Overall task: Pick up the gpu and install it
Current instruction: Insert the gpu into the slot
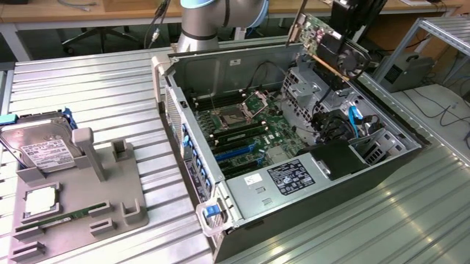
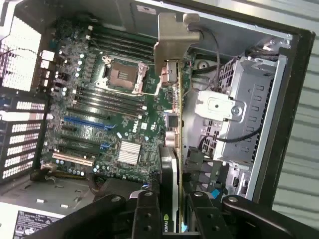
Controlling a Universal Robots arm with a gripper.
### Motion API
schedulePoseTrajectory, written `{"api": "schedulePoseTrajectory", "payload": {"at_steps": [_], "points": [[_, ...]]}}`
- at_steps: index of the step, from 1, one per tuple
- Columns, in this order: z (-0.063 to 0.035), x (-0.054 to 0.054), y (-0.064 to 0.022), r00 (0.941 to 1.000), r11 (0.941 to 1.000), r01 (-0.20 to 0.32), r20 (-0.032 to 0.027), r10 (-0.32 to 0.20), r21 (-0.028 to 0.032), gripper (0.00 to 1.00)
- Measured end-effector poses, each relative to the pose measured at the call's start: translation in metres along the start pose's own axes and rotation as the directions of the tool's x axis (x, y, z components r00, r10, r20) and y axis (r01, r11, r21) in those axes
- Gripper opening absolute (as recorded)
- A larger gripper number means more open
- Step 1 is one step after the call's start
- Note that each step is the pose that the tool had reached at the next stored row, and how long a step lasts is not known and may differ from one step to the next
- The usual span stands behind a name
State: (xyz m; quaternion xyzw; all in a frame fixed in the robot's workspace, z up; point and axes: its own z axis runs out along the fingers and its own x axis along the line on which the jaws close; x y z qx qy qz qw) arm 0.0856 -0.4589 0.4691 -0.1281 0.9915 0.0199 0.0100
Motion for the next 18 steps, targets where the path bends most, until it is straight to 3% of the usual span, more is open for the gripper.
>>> {"api": "schedulePoseTrajectory", "payload": {"at_steps": [4,7,10,15,18], "points": [[0.0000,0.0000,0.0000,0.9954,0.9954,0.096,-0.0034,-0.096,-0.0025,0.27],[0.0001,0.0000,0.0000,0.9824,0.9824,0.187,-0.0064,-0.187,-0.0053,0.27],[0.0001,0.0000,0.0000,0.9630,0.9630,0.269,-0.0090,-0.269,-0.0081,0.27],[0.0001,0.0000,0.0000,0.9337,0.9337,0.358,-0.0119,-0.358,-0.0108,0.27],[0.0002,0.0000,-0.0001,0.9083,0.9084,0.418,-0.0138,-0.418,-0.0127,0.27]]}}
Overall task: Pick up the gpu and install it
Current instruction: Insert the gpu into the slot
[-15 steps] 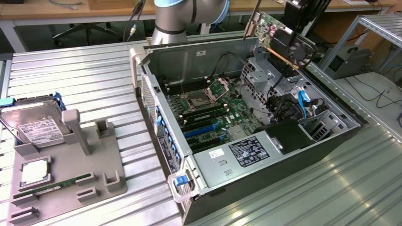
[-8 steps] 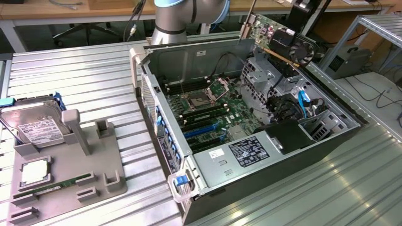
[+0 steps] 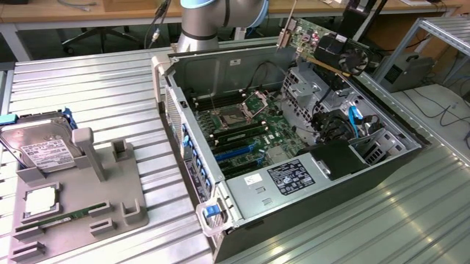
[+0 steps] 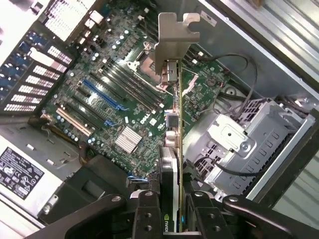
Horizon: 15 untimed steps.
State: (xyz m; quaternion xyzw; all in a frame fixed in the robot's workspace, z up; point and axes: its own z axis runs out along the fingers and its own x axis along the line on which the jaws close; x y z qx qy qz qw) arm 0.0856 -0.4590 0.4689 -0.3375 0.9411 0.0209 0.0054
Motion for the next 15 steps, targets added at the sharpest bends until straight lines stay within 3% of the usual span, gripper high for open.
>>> {"api": "schedulePoseTrajectory", "payload": {"at_steps": [3,6,8,13,15], "points": [[0.0000,-0.0001,0.0000,0.9975,0.9975,0.071,-0.0029,-0.071,-0.0013,0.27],[0.0002,0.0000,0.0000,0.9847,0.9848,0.174,-0.0071,-0.174,-0.0035,0.27],[0.0003,0.0000,0.0000,0.9668,0.9669,0.255,-0.0103,-0.255,-0.0055,0.27],[0.0004,0.0000,0.0000,0.9398,0.9399,0.341,-0.0135,-0.341,-0.0081,0.27],[0.0005,0.0000,0.0000,0.9249,0.9250,0.380,-0.0147,-0.380,-0.0094,0.27]]}}
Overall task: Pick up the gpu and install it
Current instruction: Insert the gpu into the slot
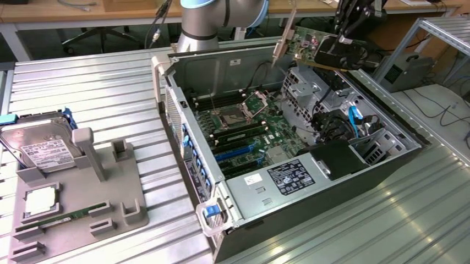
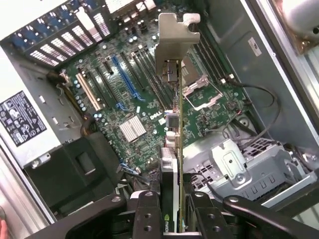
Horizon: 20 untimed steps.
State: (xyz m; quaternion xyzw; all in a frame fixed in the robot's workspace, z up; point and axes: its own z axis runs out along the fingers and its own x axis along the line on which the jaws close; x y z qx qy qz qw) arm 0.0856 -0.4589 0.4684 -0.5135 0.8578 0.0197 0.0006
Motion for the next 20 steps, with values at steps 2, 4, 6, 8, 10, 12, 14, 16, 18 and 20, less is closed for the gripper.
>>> {"api": "schedulePoseTrajectory", "payload": {"at_steps": [2,4,6,8,10,12,14,16,18,20], "points": [[0.0001,0.0000,0.0000,0.9994,0.9994,0.036,-0.0013,-0.036,-0.0007,0.27],[0.0002,0.0000,0.0000,0.9956,0.9956,0.094,-0.0034,-0.094,-0.0020,0.27],[0.0003,0.0000,0.0000,0.9881,0.9882,0.153,-0.0056,-0.153,-0.0034,0.27],[0.0004,0.0000,0.0000,0.9819,0.9819,0.189,-0.0068,-0.189,-0.0043,0.27],[0.0005,0.0000,0.0000,0.9739,0.9739,0.227,-0.0079,-0.227,-0.0054,0.27],[0.0006,0.0000,0.0000,0.9649,0.9649,0.263,-0.0089,-0.263,-0.0064,0.27],[0.0006,-0.0002,0.0001,0.9505,0.9506,0.310,-0.0105,-0.311,-0.0078,0.27],[0.0006,-0.0003,0.0001,0.9332,0.9333,0.359,-0.0120,-0.359,-0.0094,0.27],[0.0007,-0.0003,0.0002,0.9186,0.9187,0.395,-0.0128,-0.395,-0.0106,0.27],[0.0006,-0.0004,0.0002,0.9069,0.9070,0.421,-0.0135,-0.421,-0.0116,0.27]]}}
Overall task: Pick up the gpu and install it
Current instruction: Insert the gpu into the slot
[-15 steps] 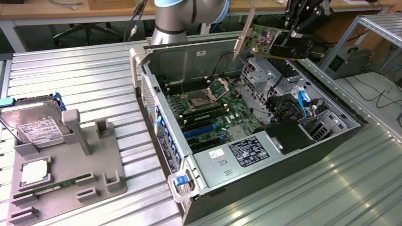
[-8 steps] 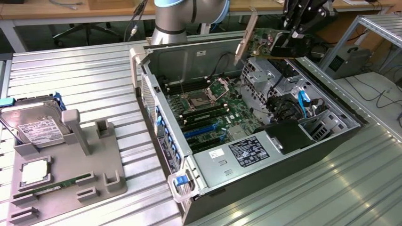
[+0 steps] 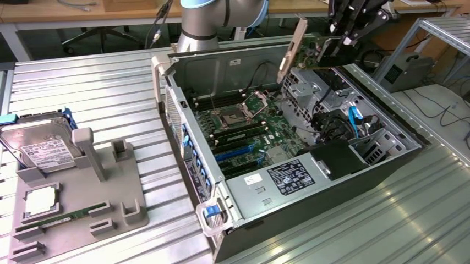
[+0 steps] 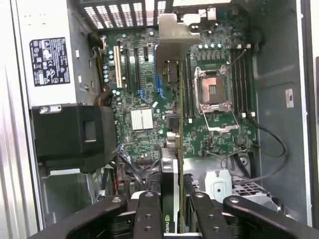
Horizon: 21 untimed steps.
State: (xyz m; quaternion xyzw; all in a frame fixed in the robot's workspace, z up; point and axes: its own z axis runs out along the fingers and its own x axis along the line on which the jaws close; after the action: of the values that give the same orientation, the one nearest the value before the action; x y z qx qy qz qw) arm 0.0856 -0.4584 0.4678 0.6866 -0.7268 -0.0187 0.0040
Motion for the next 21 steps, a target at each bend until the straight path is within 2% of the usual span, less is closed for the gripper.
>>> {"api": "schedulePoseTrajectory", "payload": {"at_steps": [5,6,8,9,12,21], "points": [[0.0000,0.000,0.0000,1.0000,1.0000,0.010,-0.0004,-0.010,0.0010,0.27],[0.0003,-0.001,0.0002,0.9999,0.9999,0.011,-0.0003,-0.011,0.0029,0.27],[0.0038,-0.001,0.0024,0.9998,0.9997,0.019,0.0000,-0.019,0.0133,0.27],[0.0051,-0.002,0.0035,0.9998,0.9997,0.021,0.0000,-0.021,0.0144,0.27],[0.0072,-0.003,0.0072,0.9998,0.9996,0.022,-0.0001,-0.022,0.0148,0.27],[0.0148,-0.010,0.0262,0.9997,0.9996,0.025,-0.0002,-0.025,0.0147,0.27]]}}
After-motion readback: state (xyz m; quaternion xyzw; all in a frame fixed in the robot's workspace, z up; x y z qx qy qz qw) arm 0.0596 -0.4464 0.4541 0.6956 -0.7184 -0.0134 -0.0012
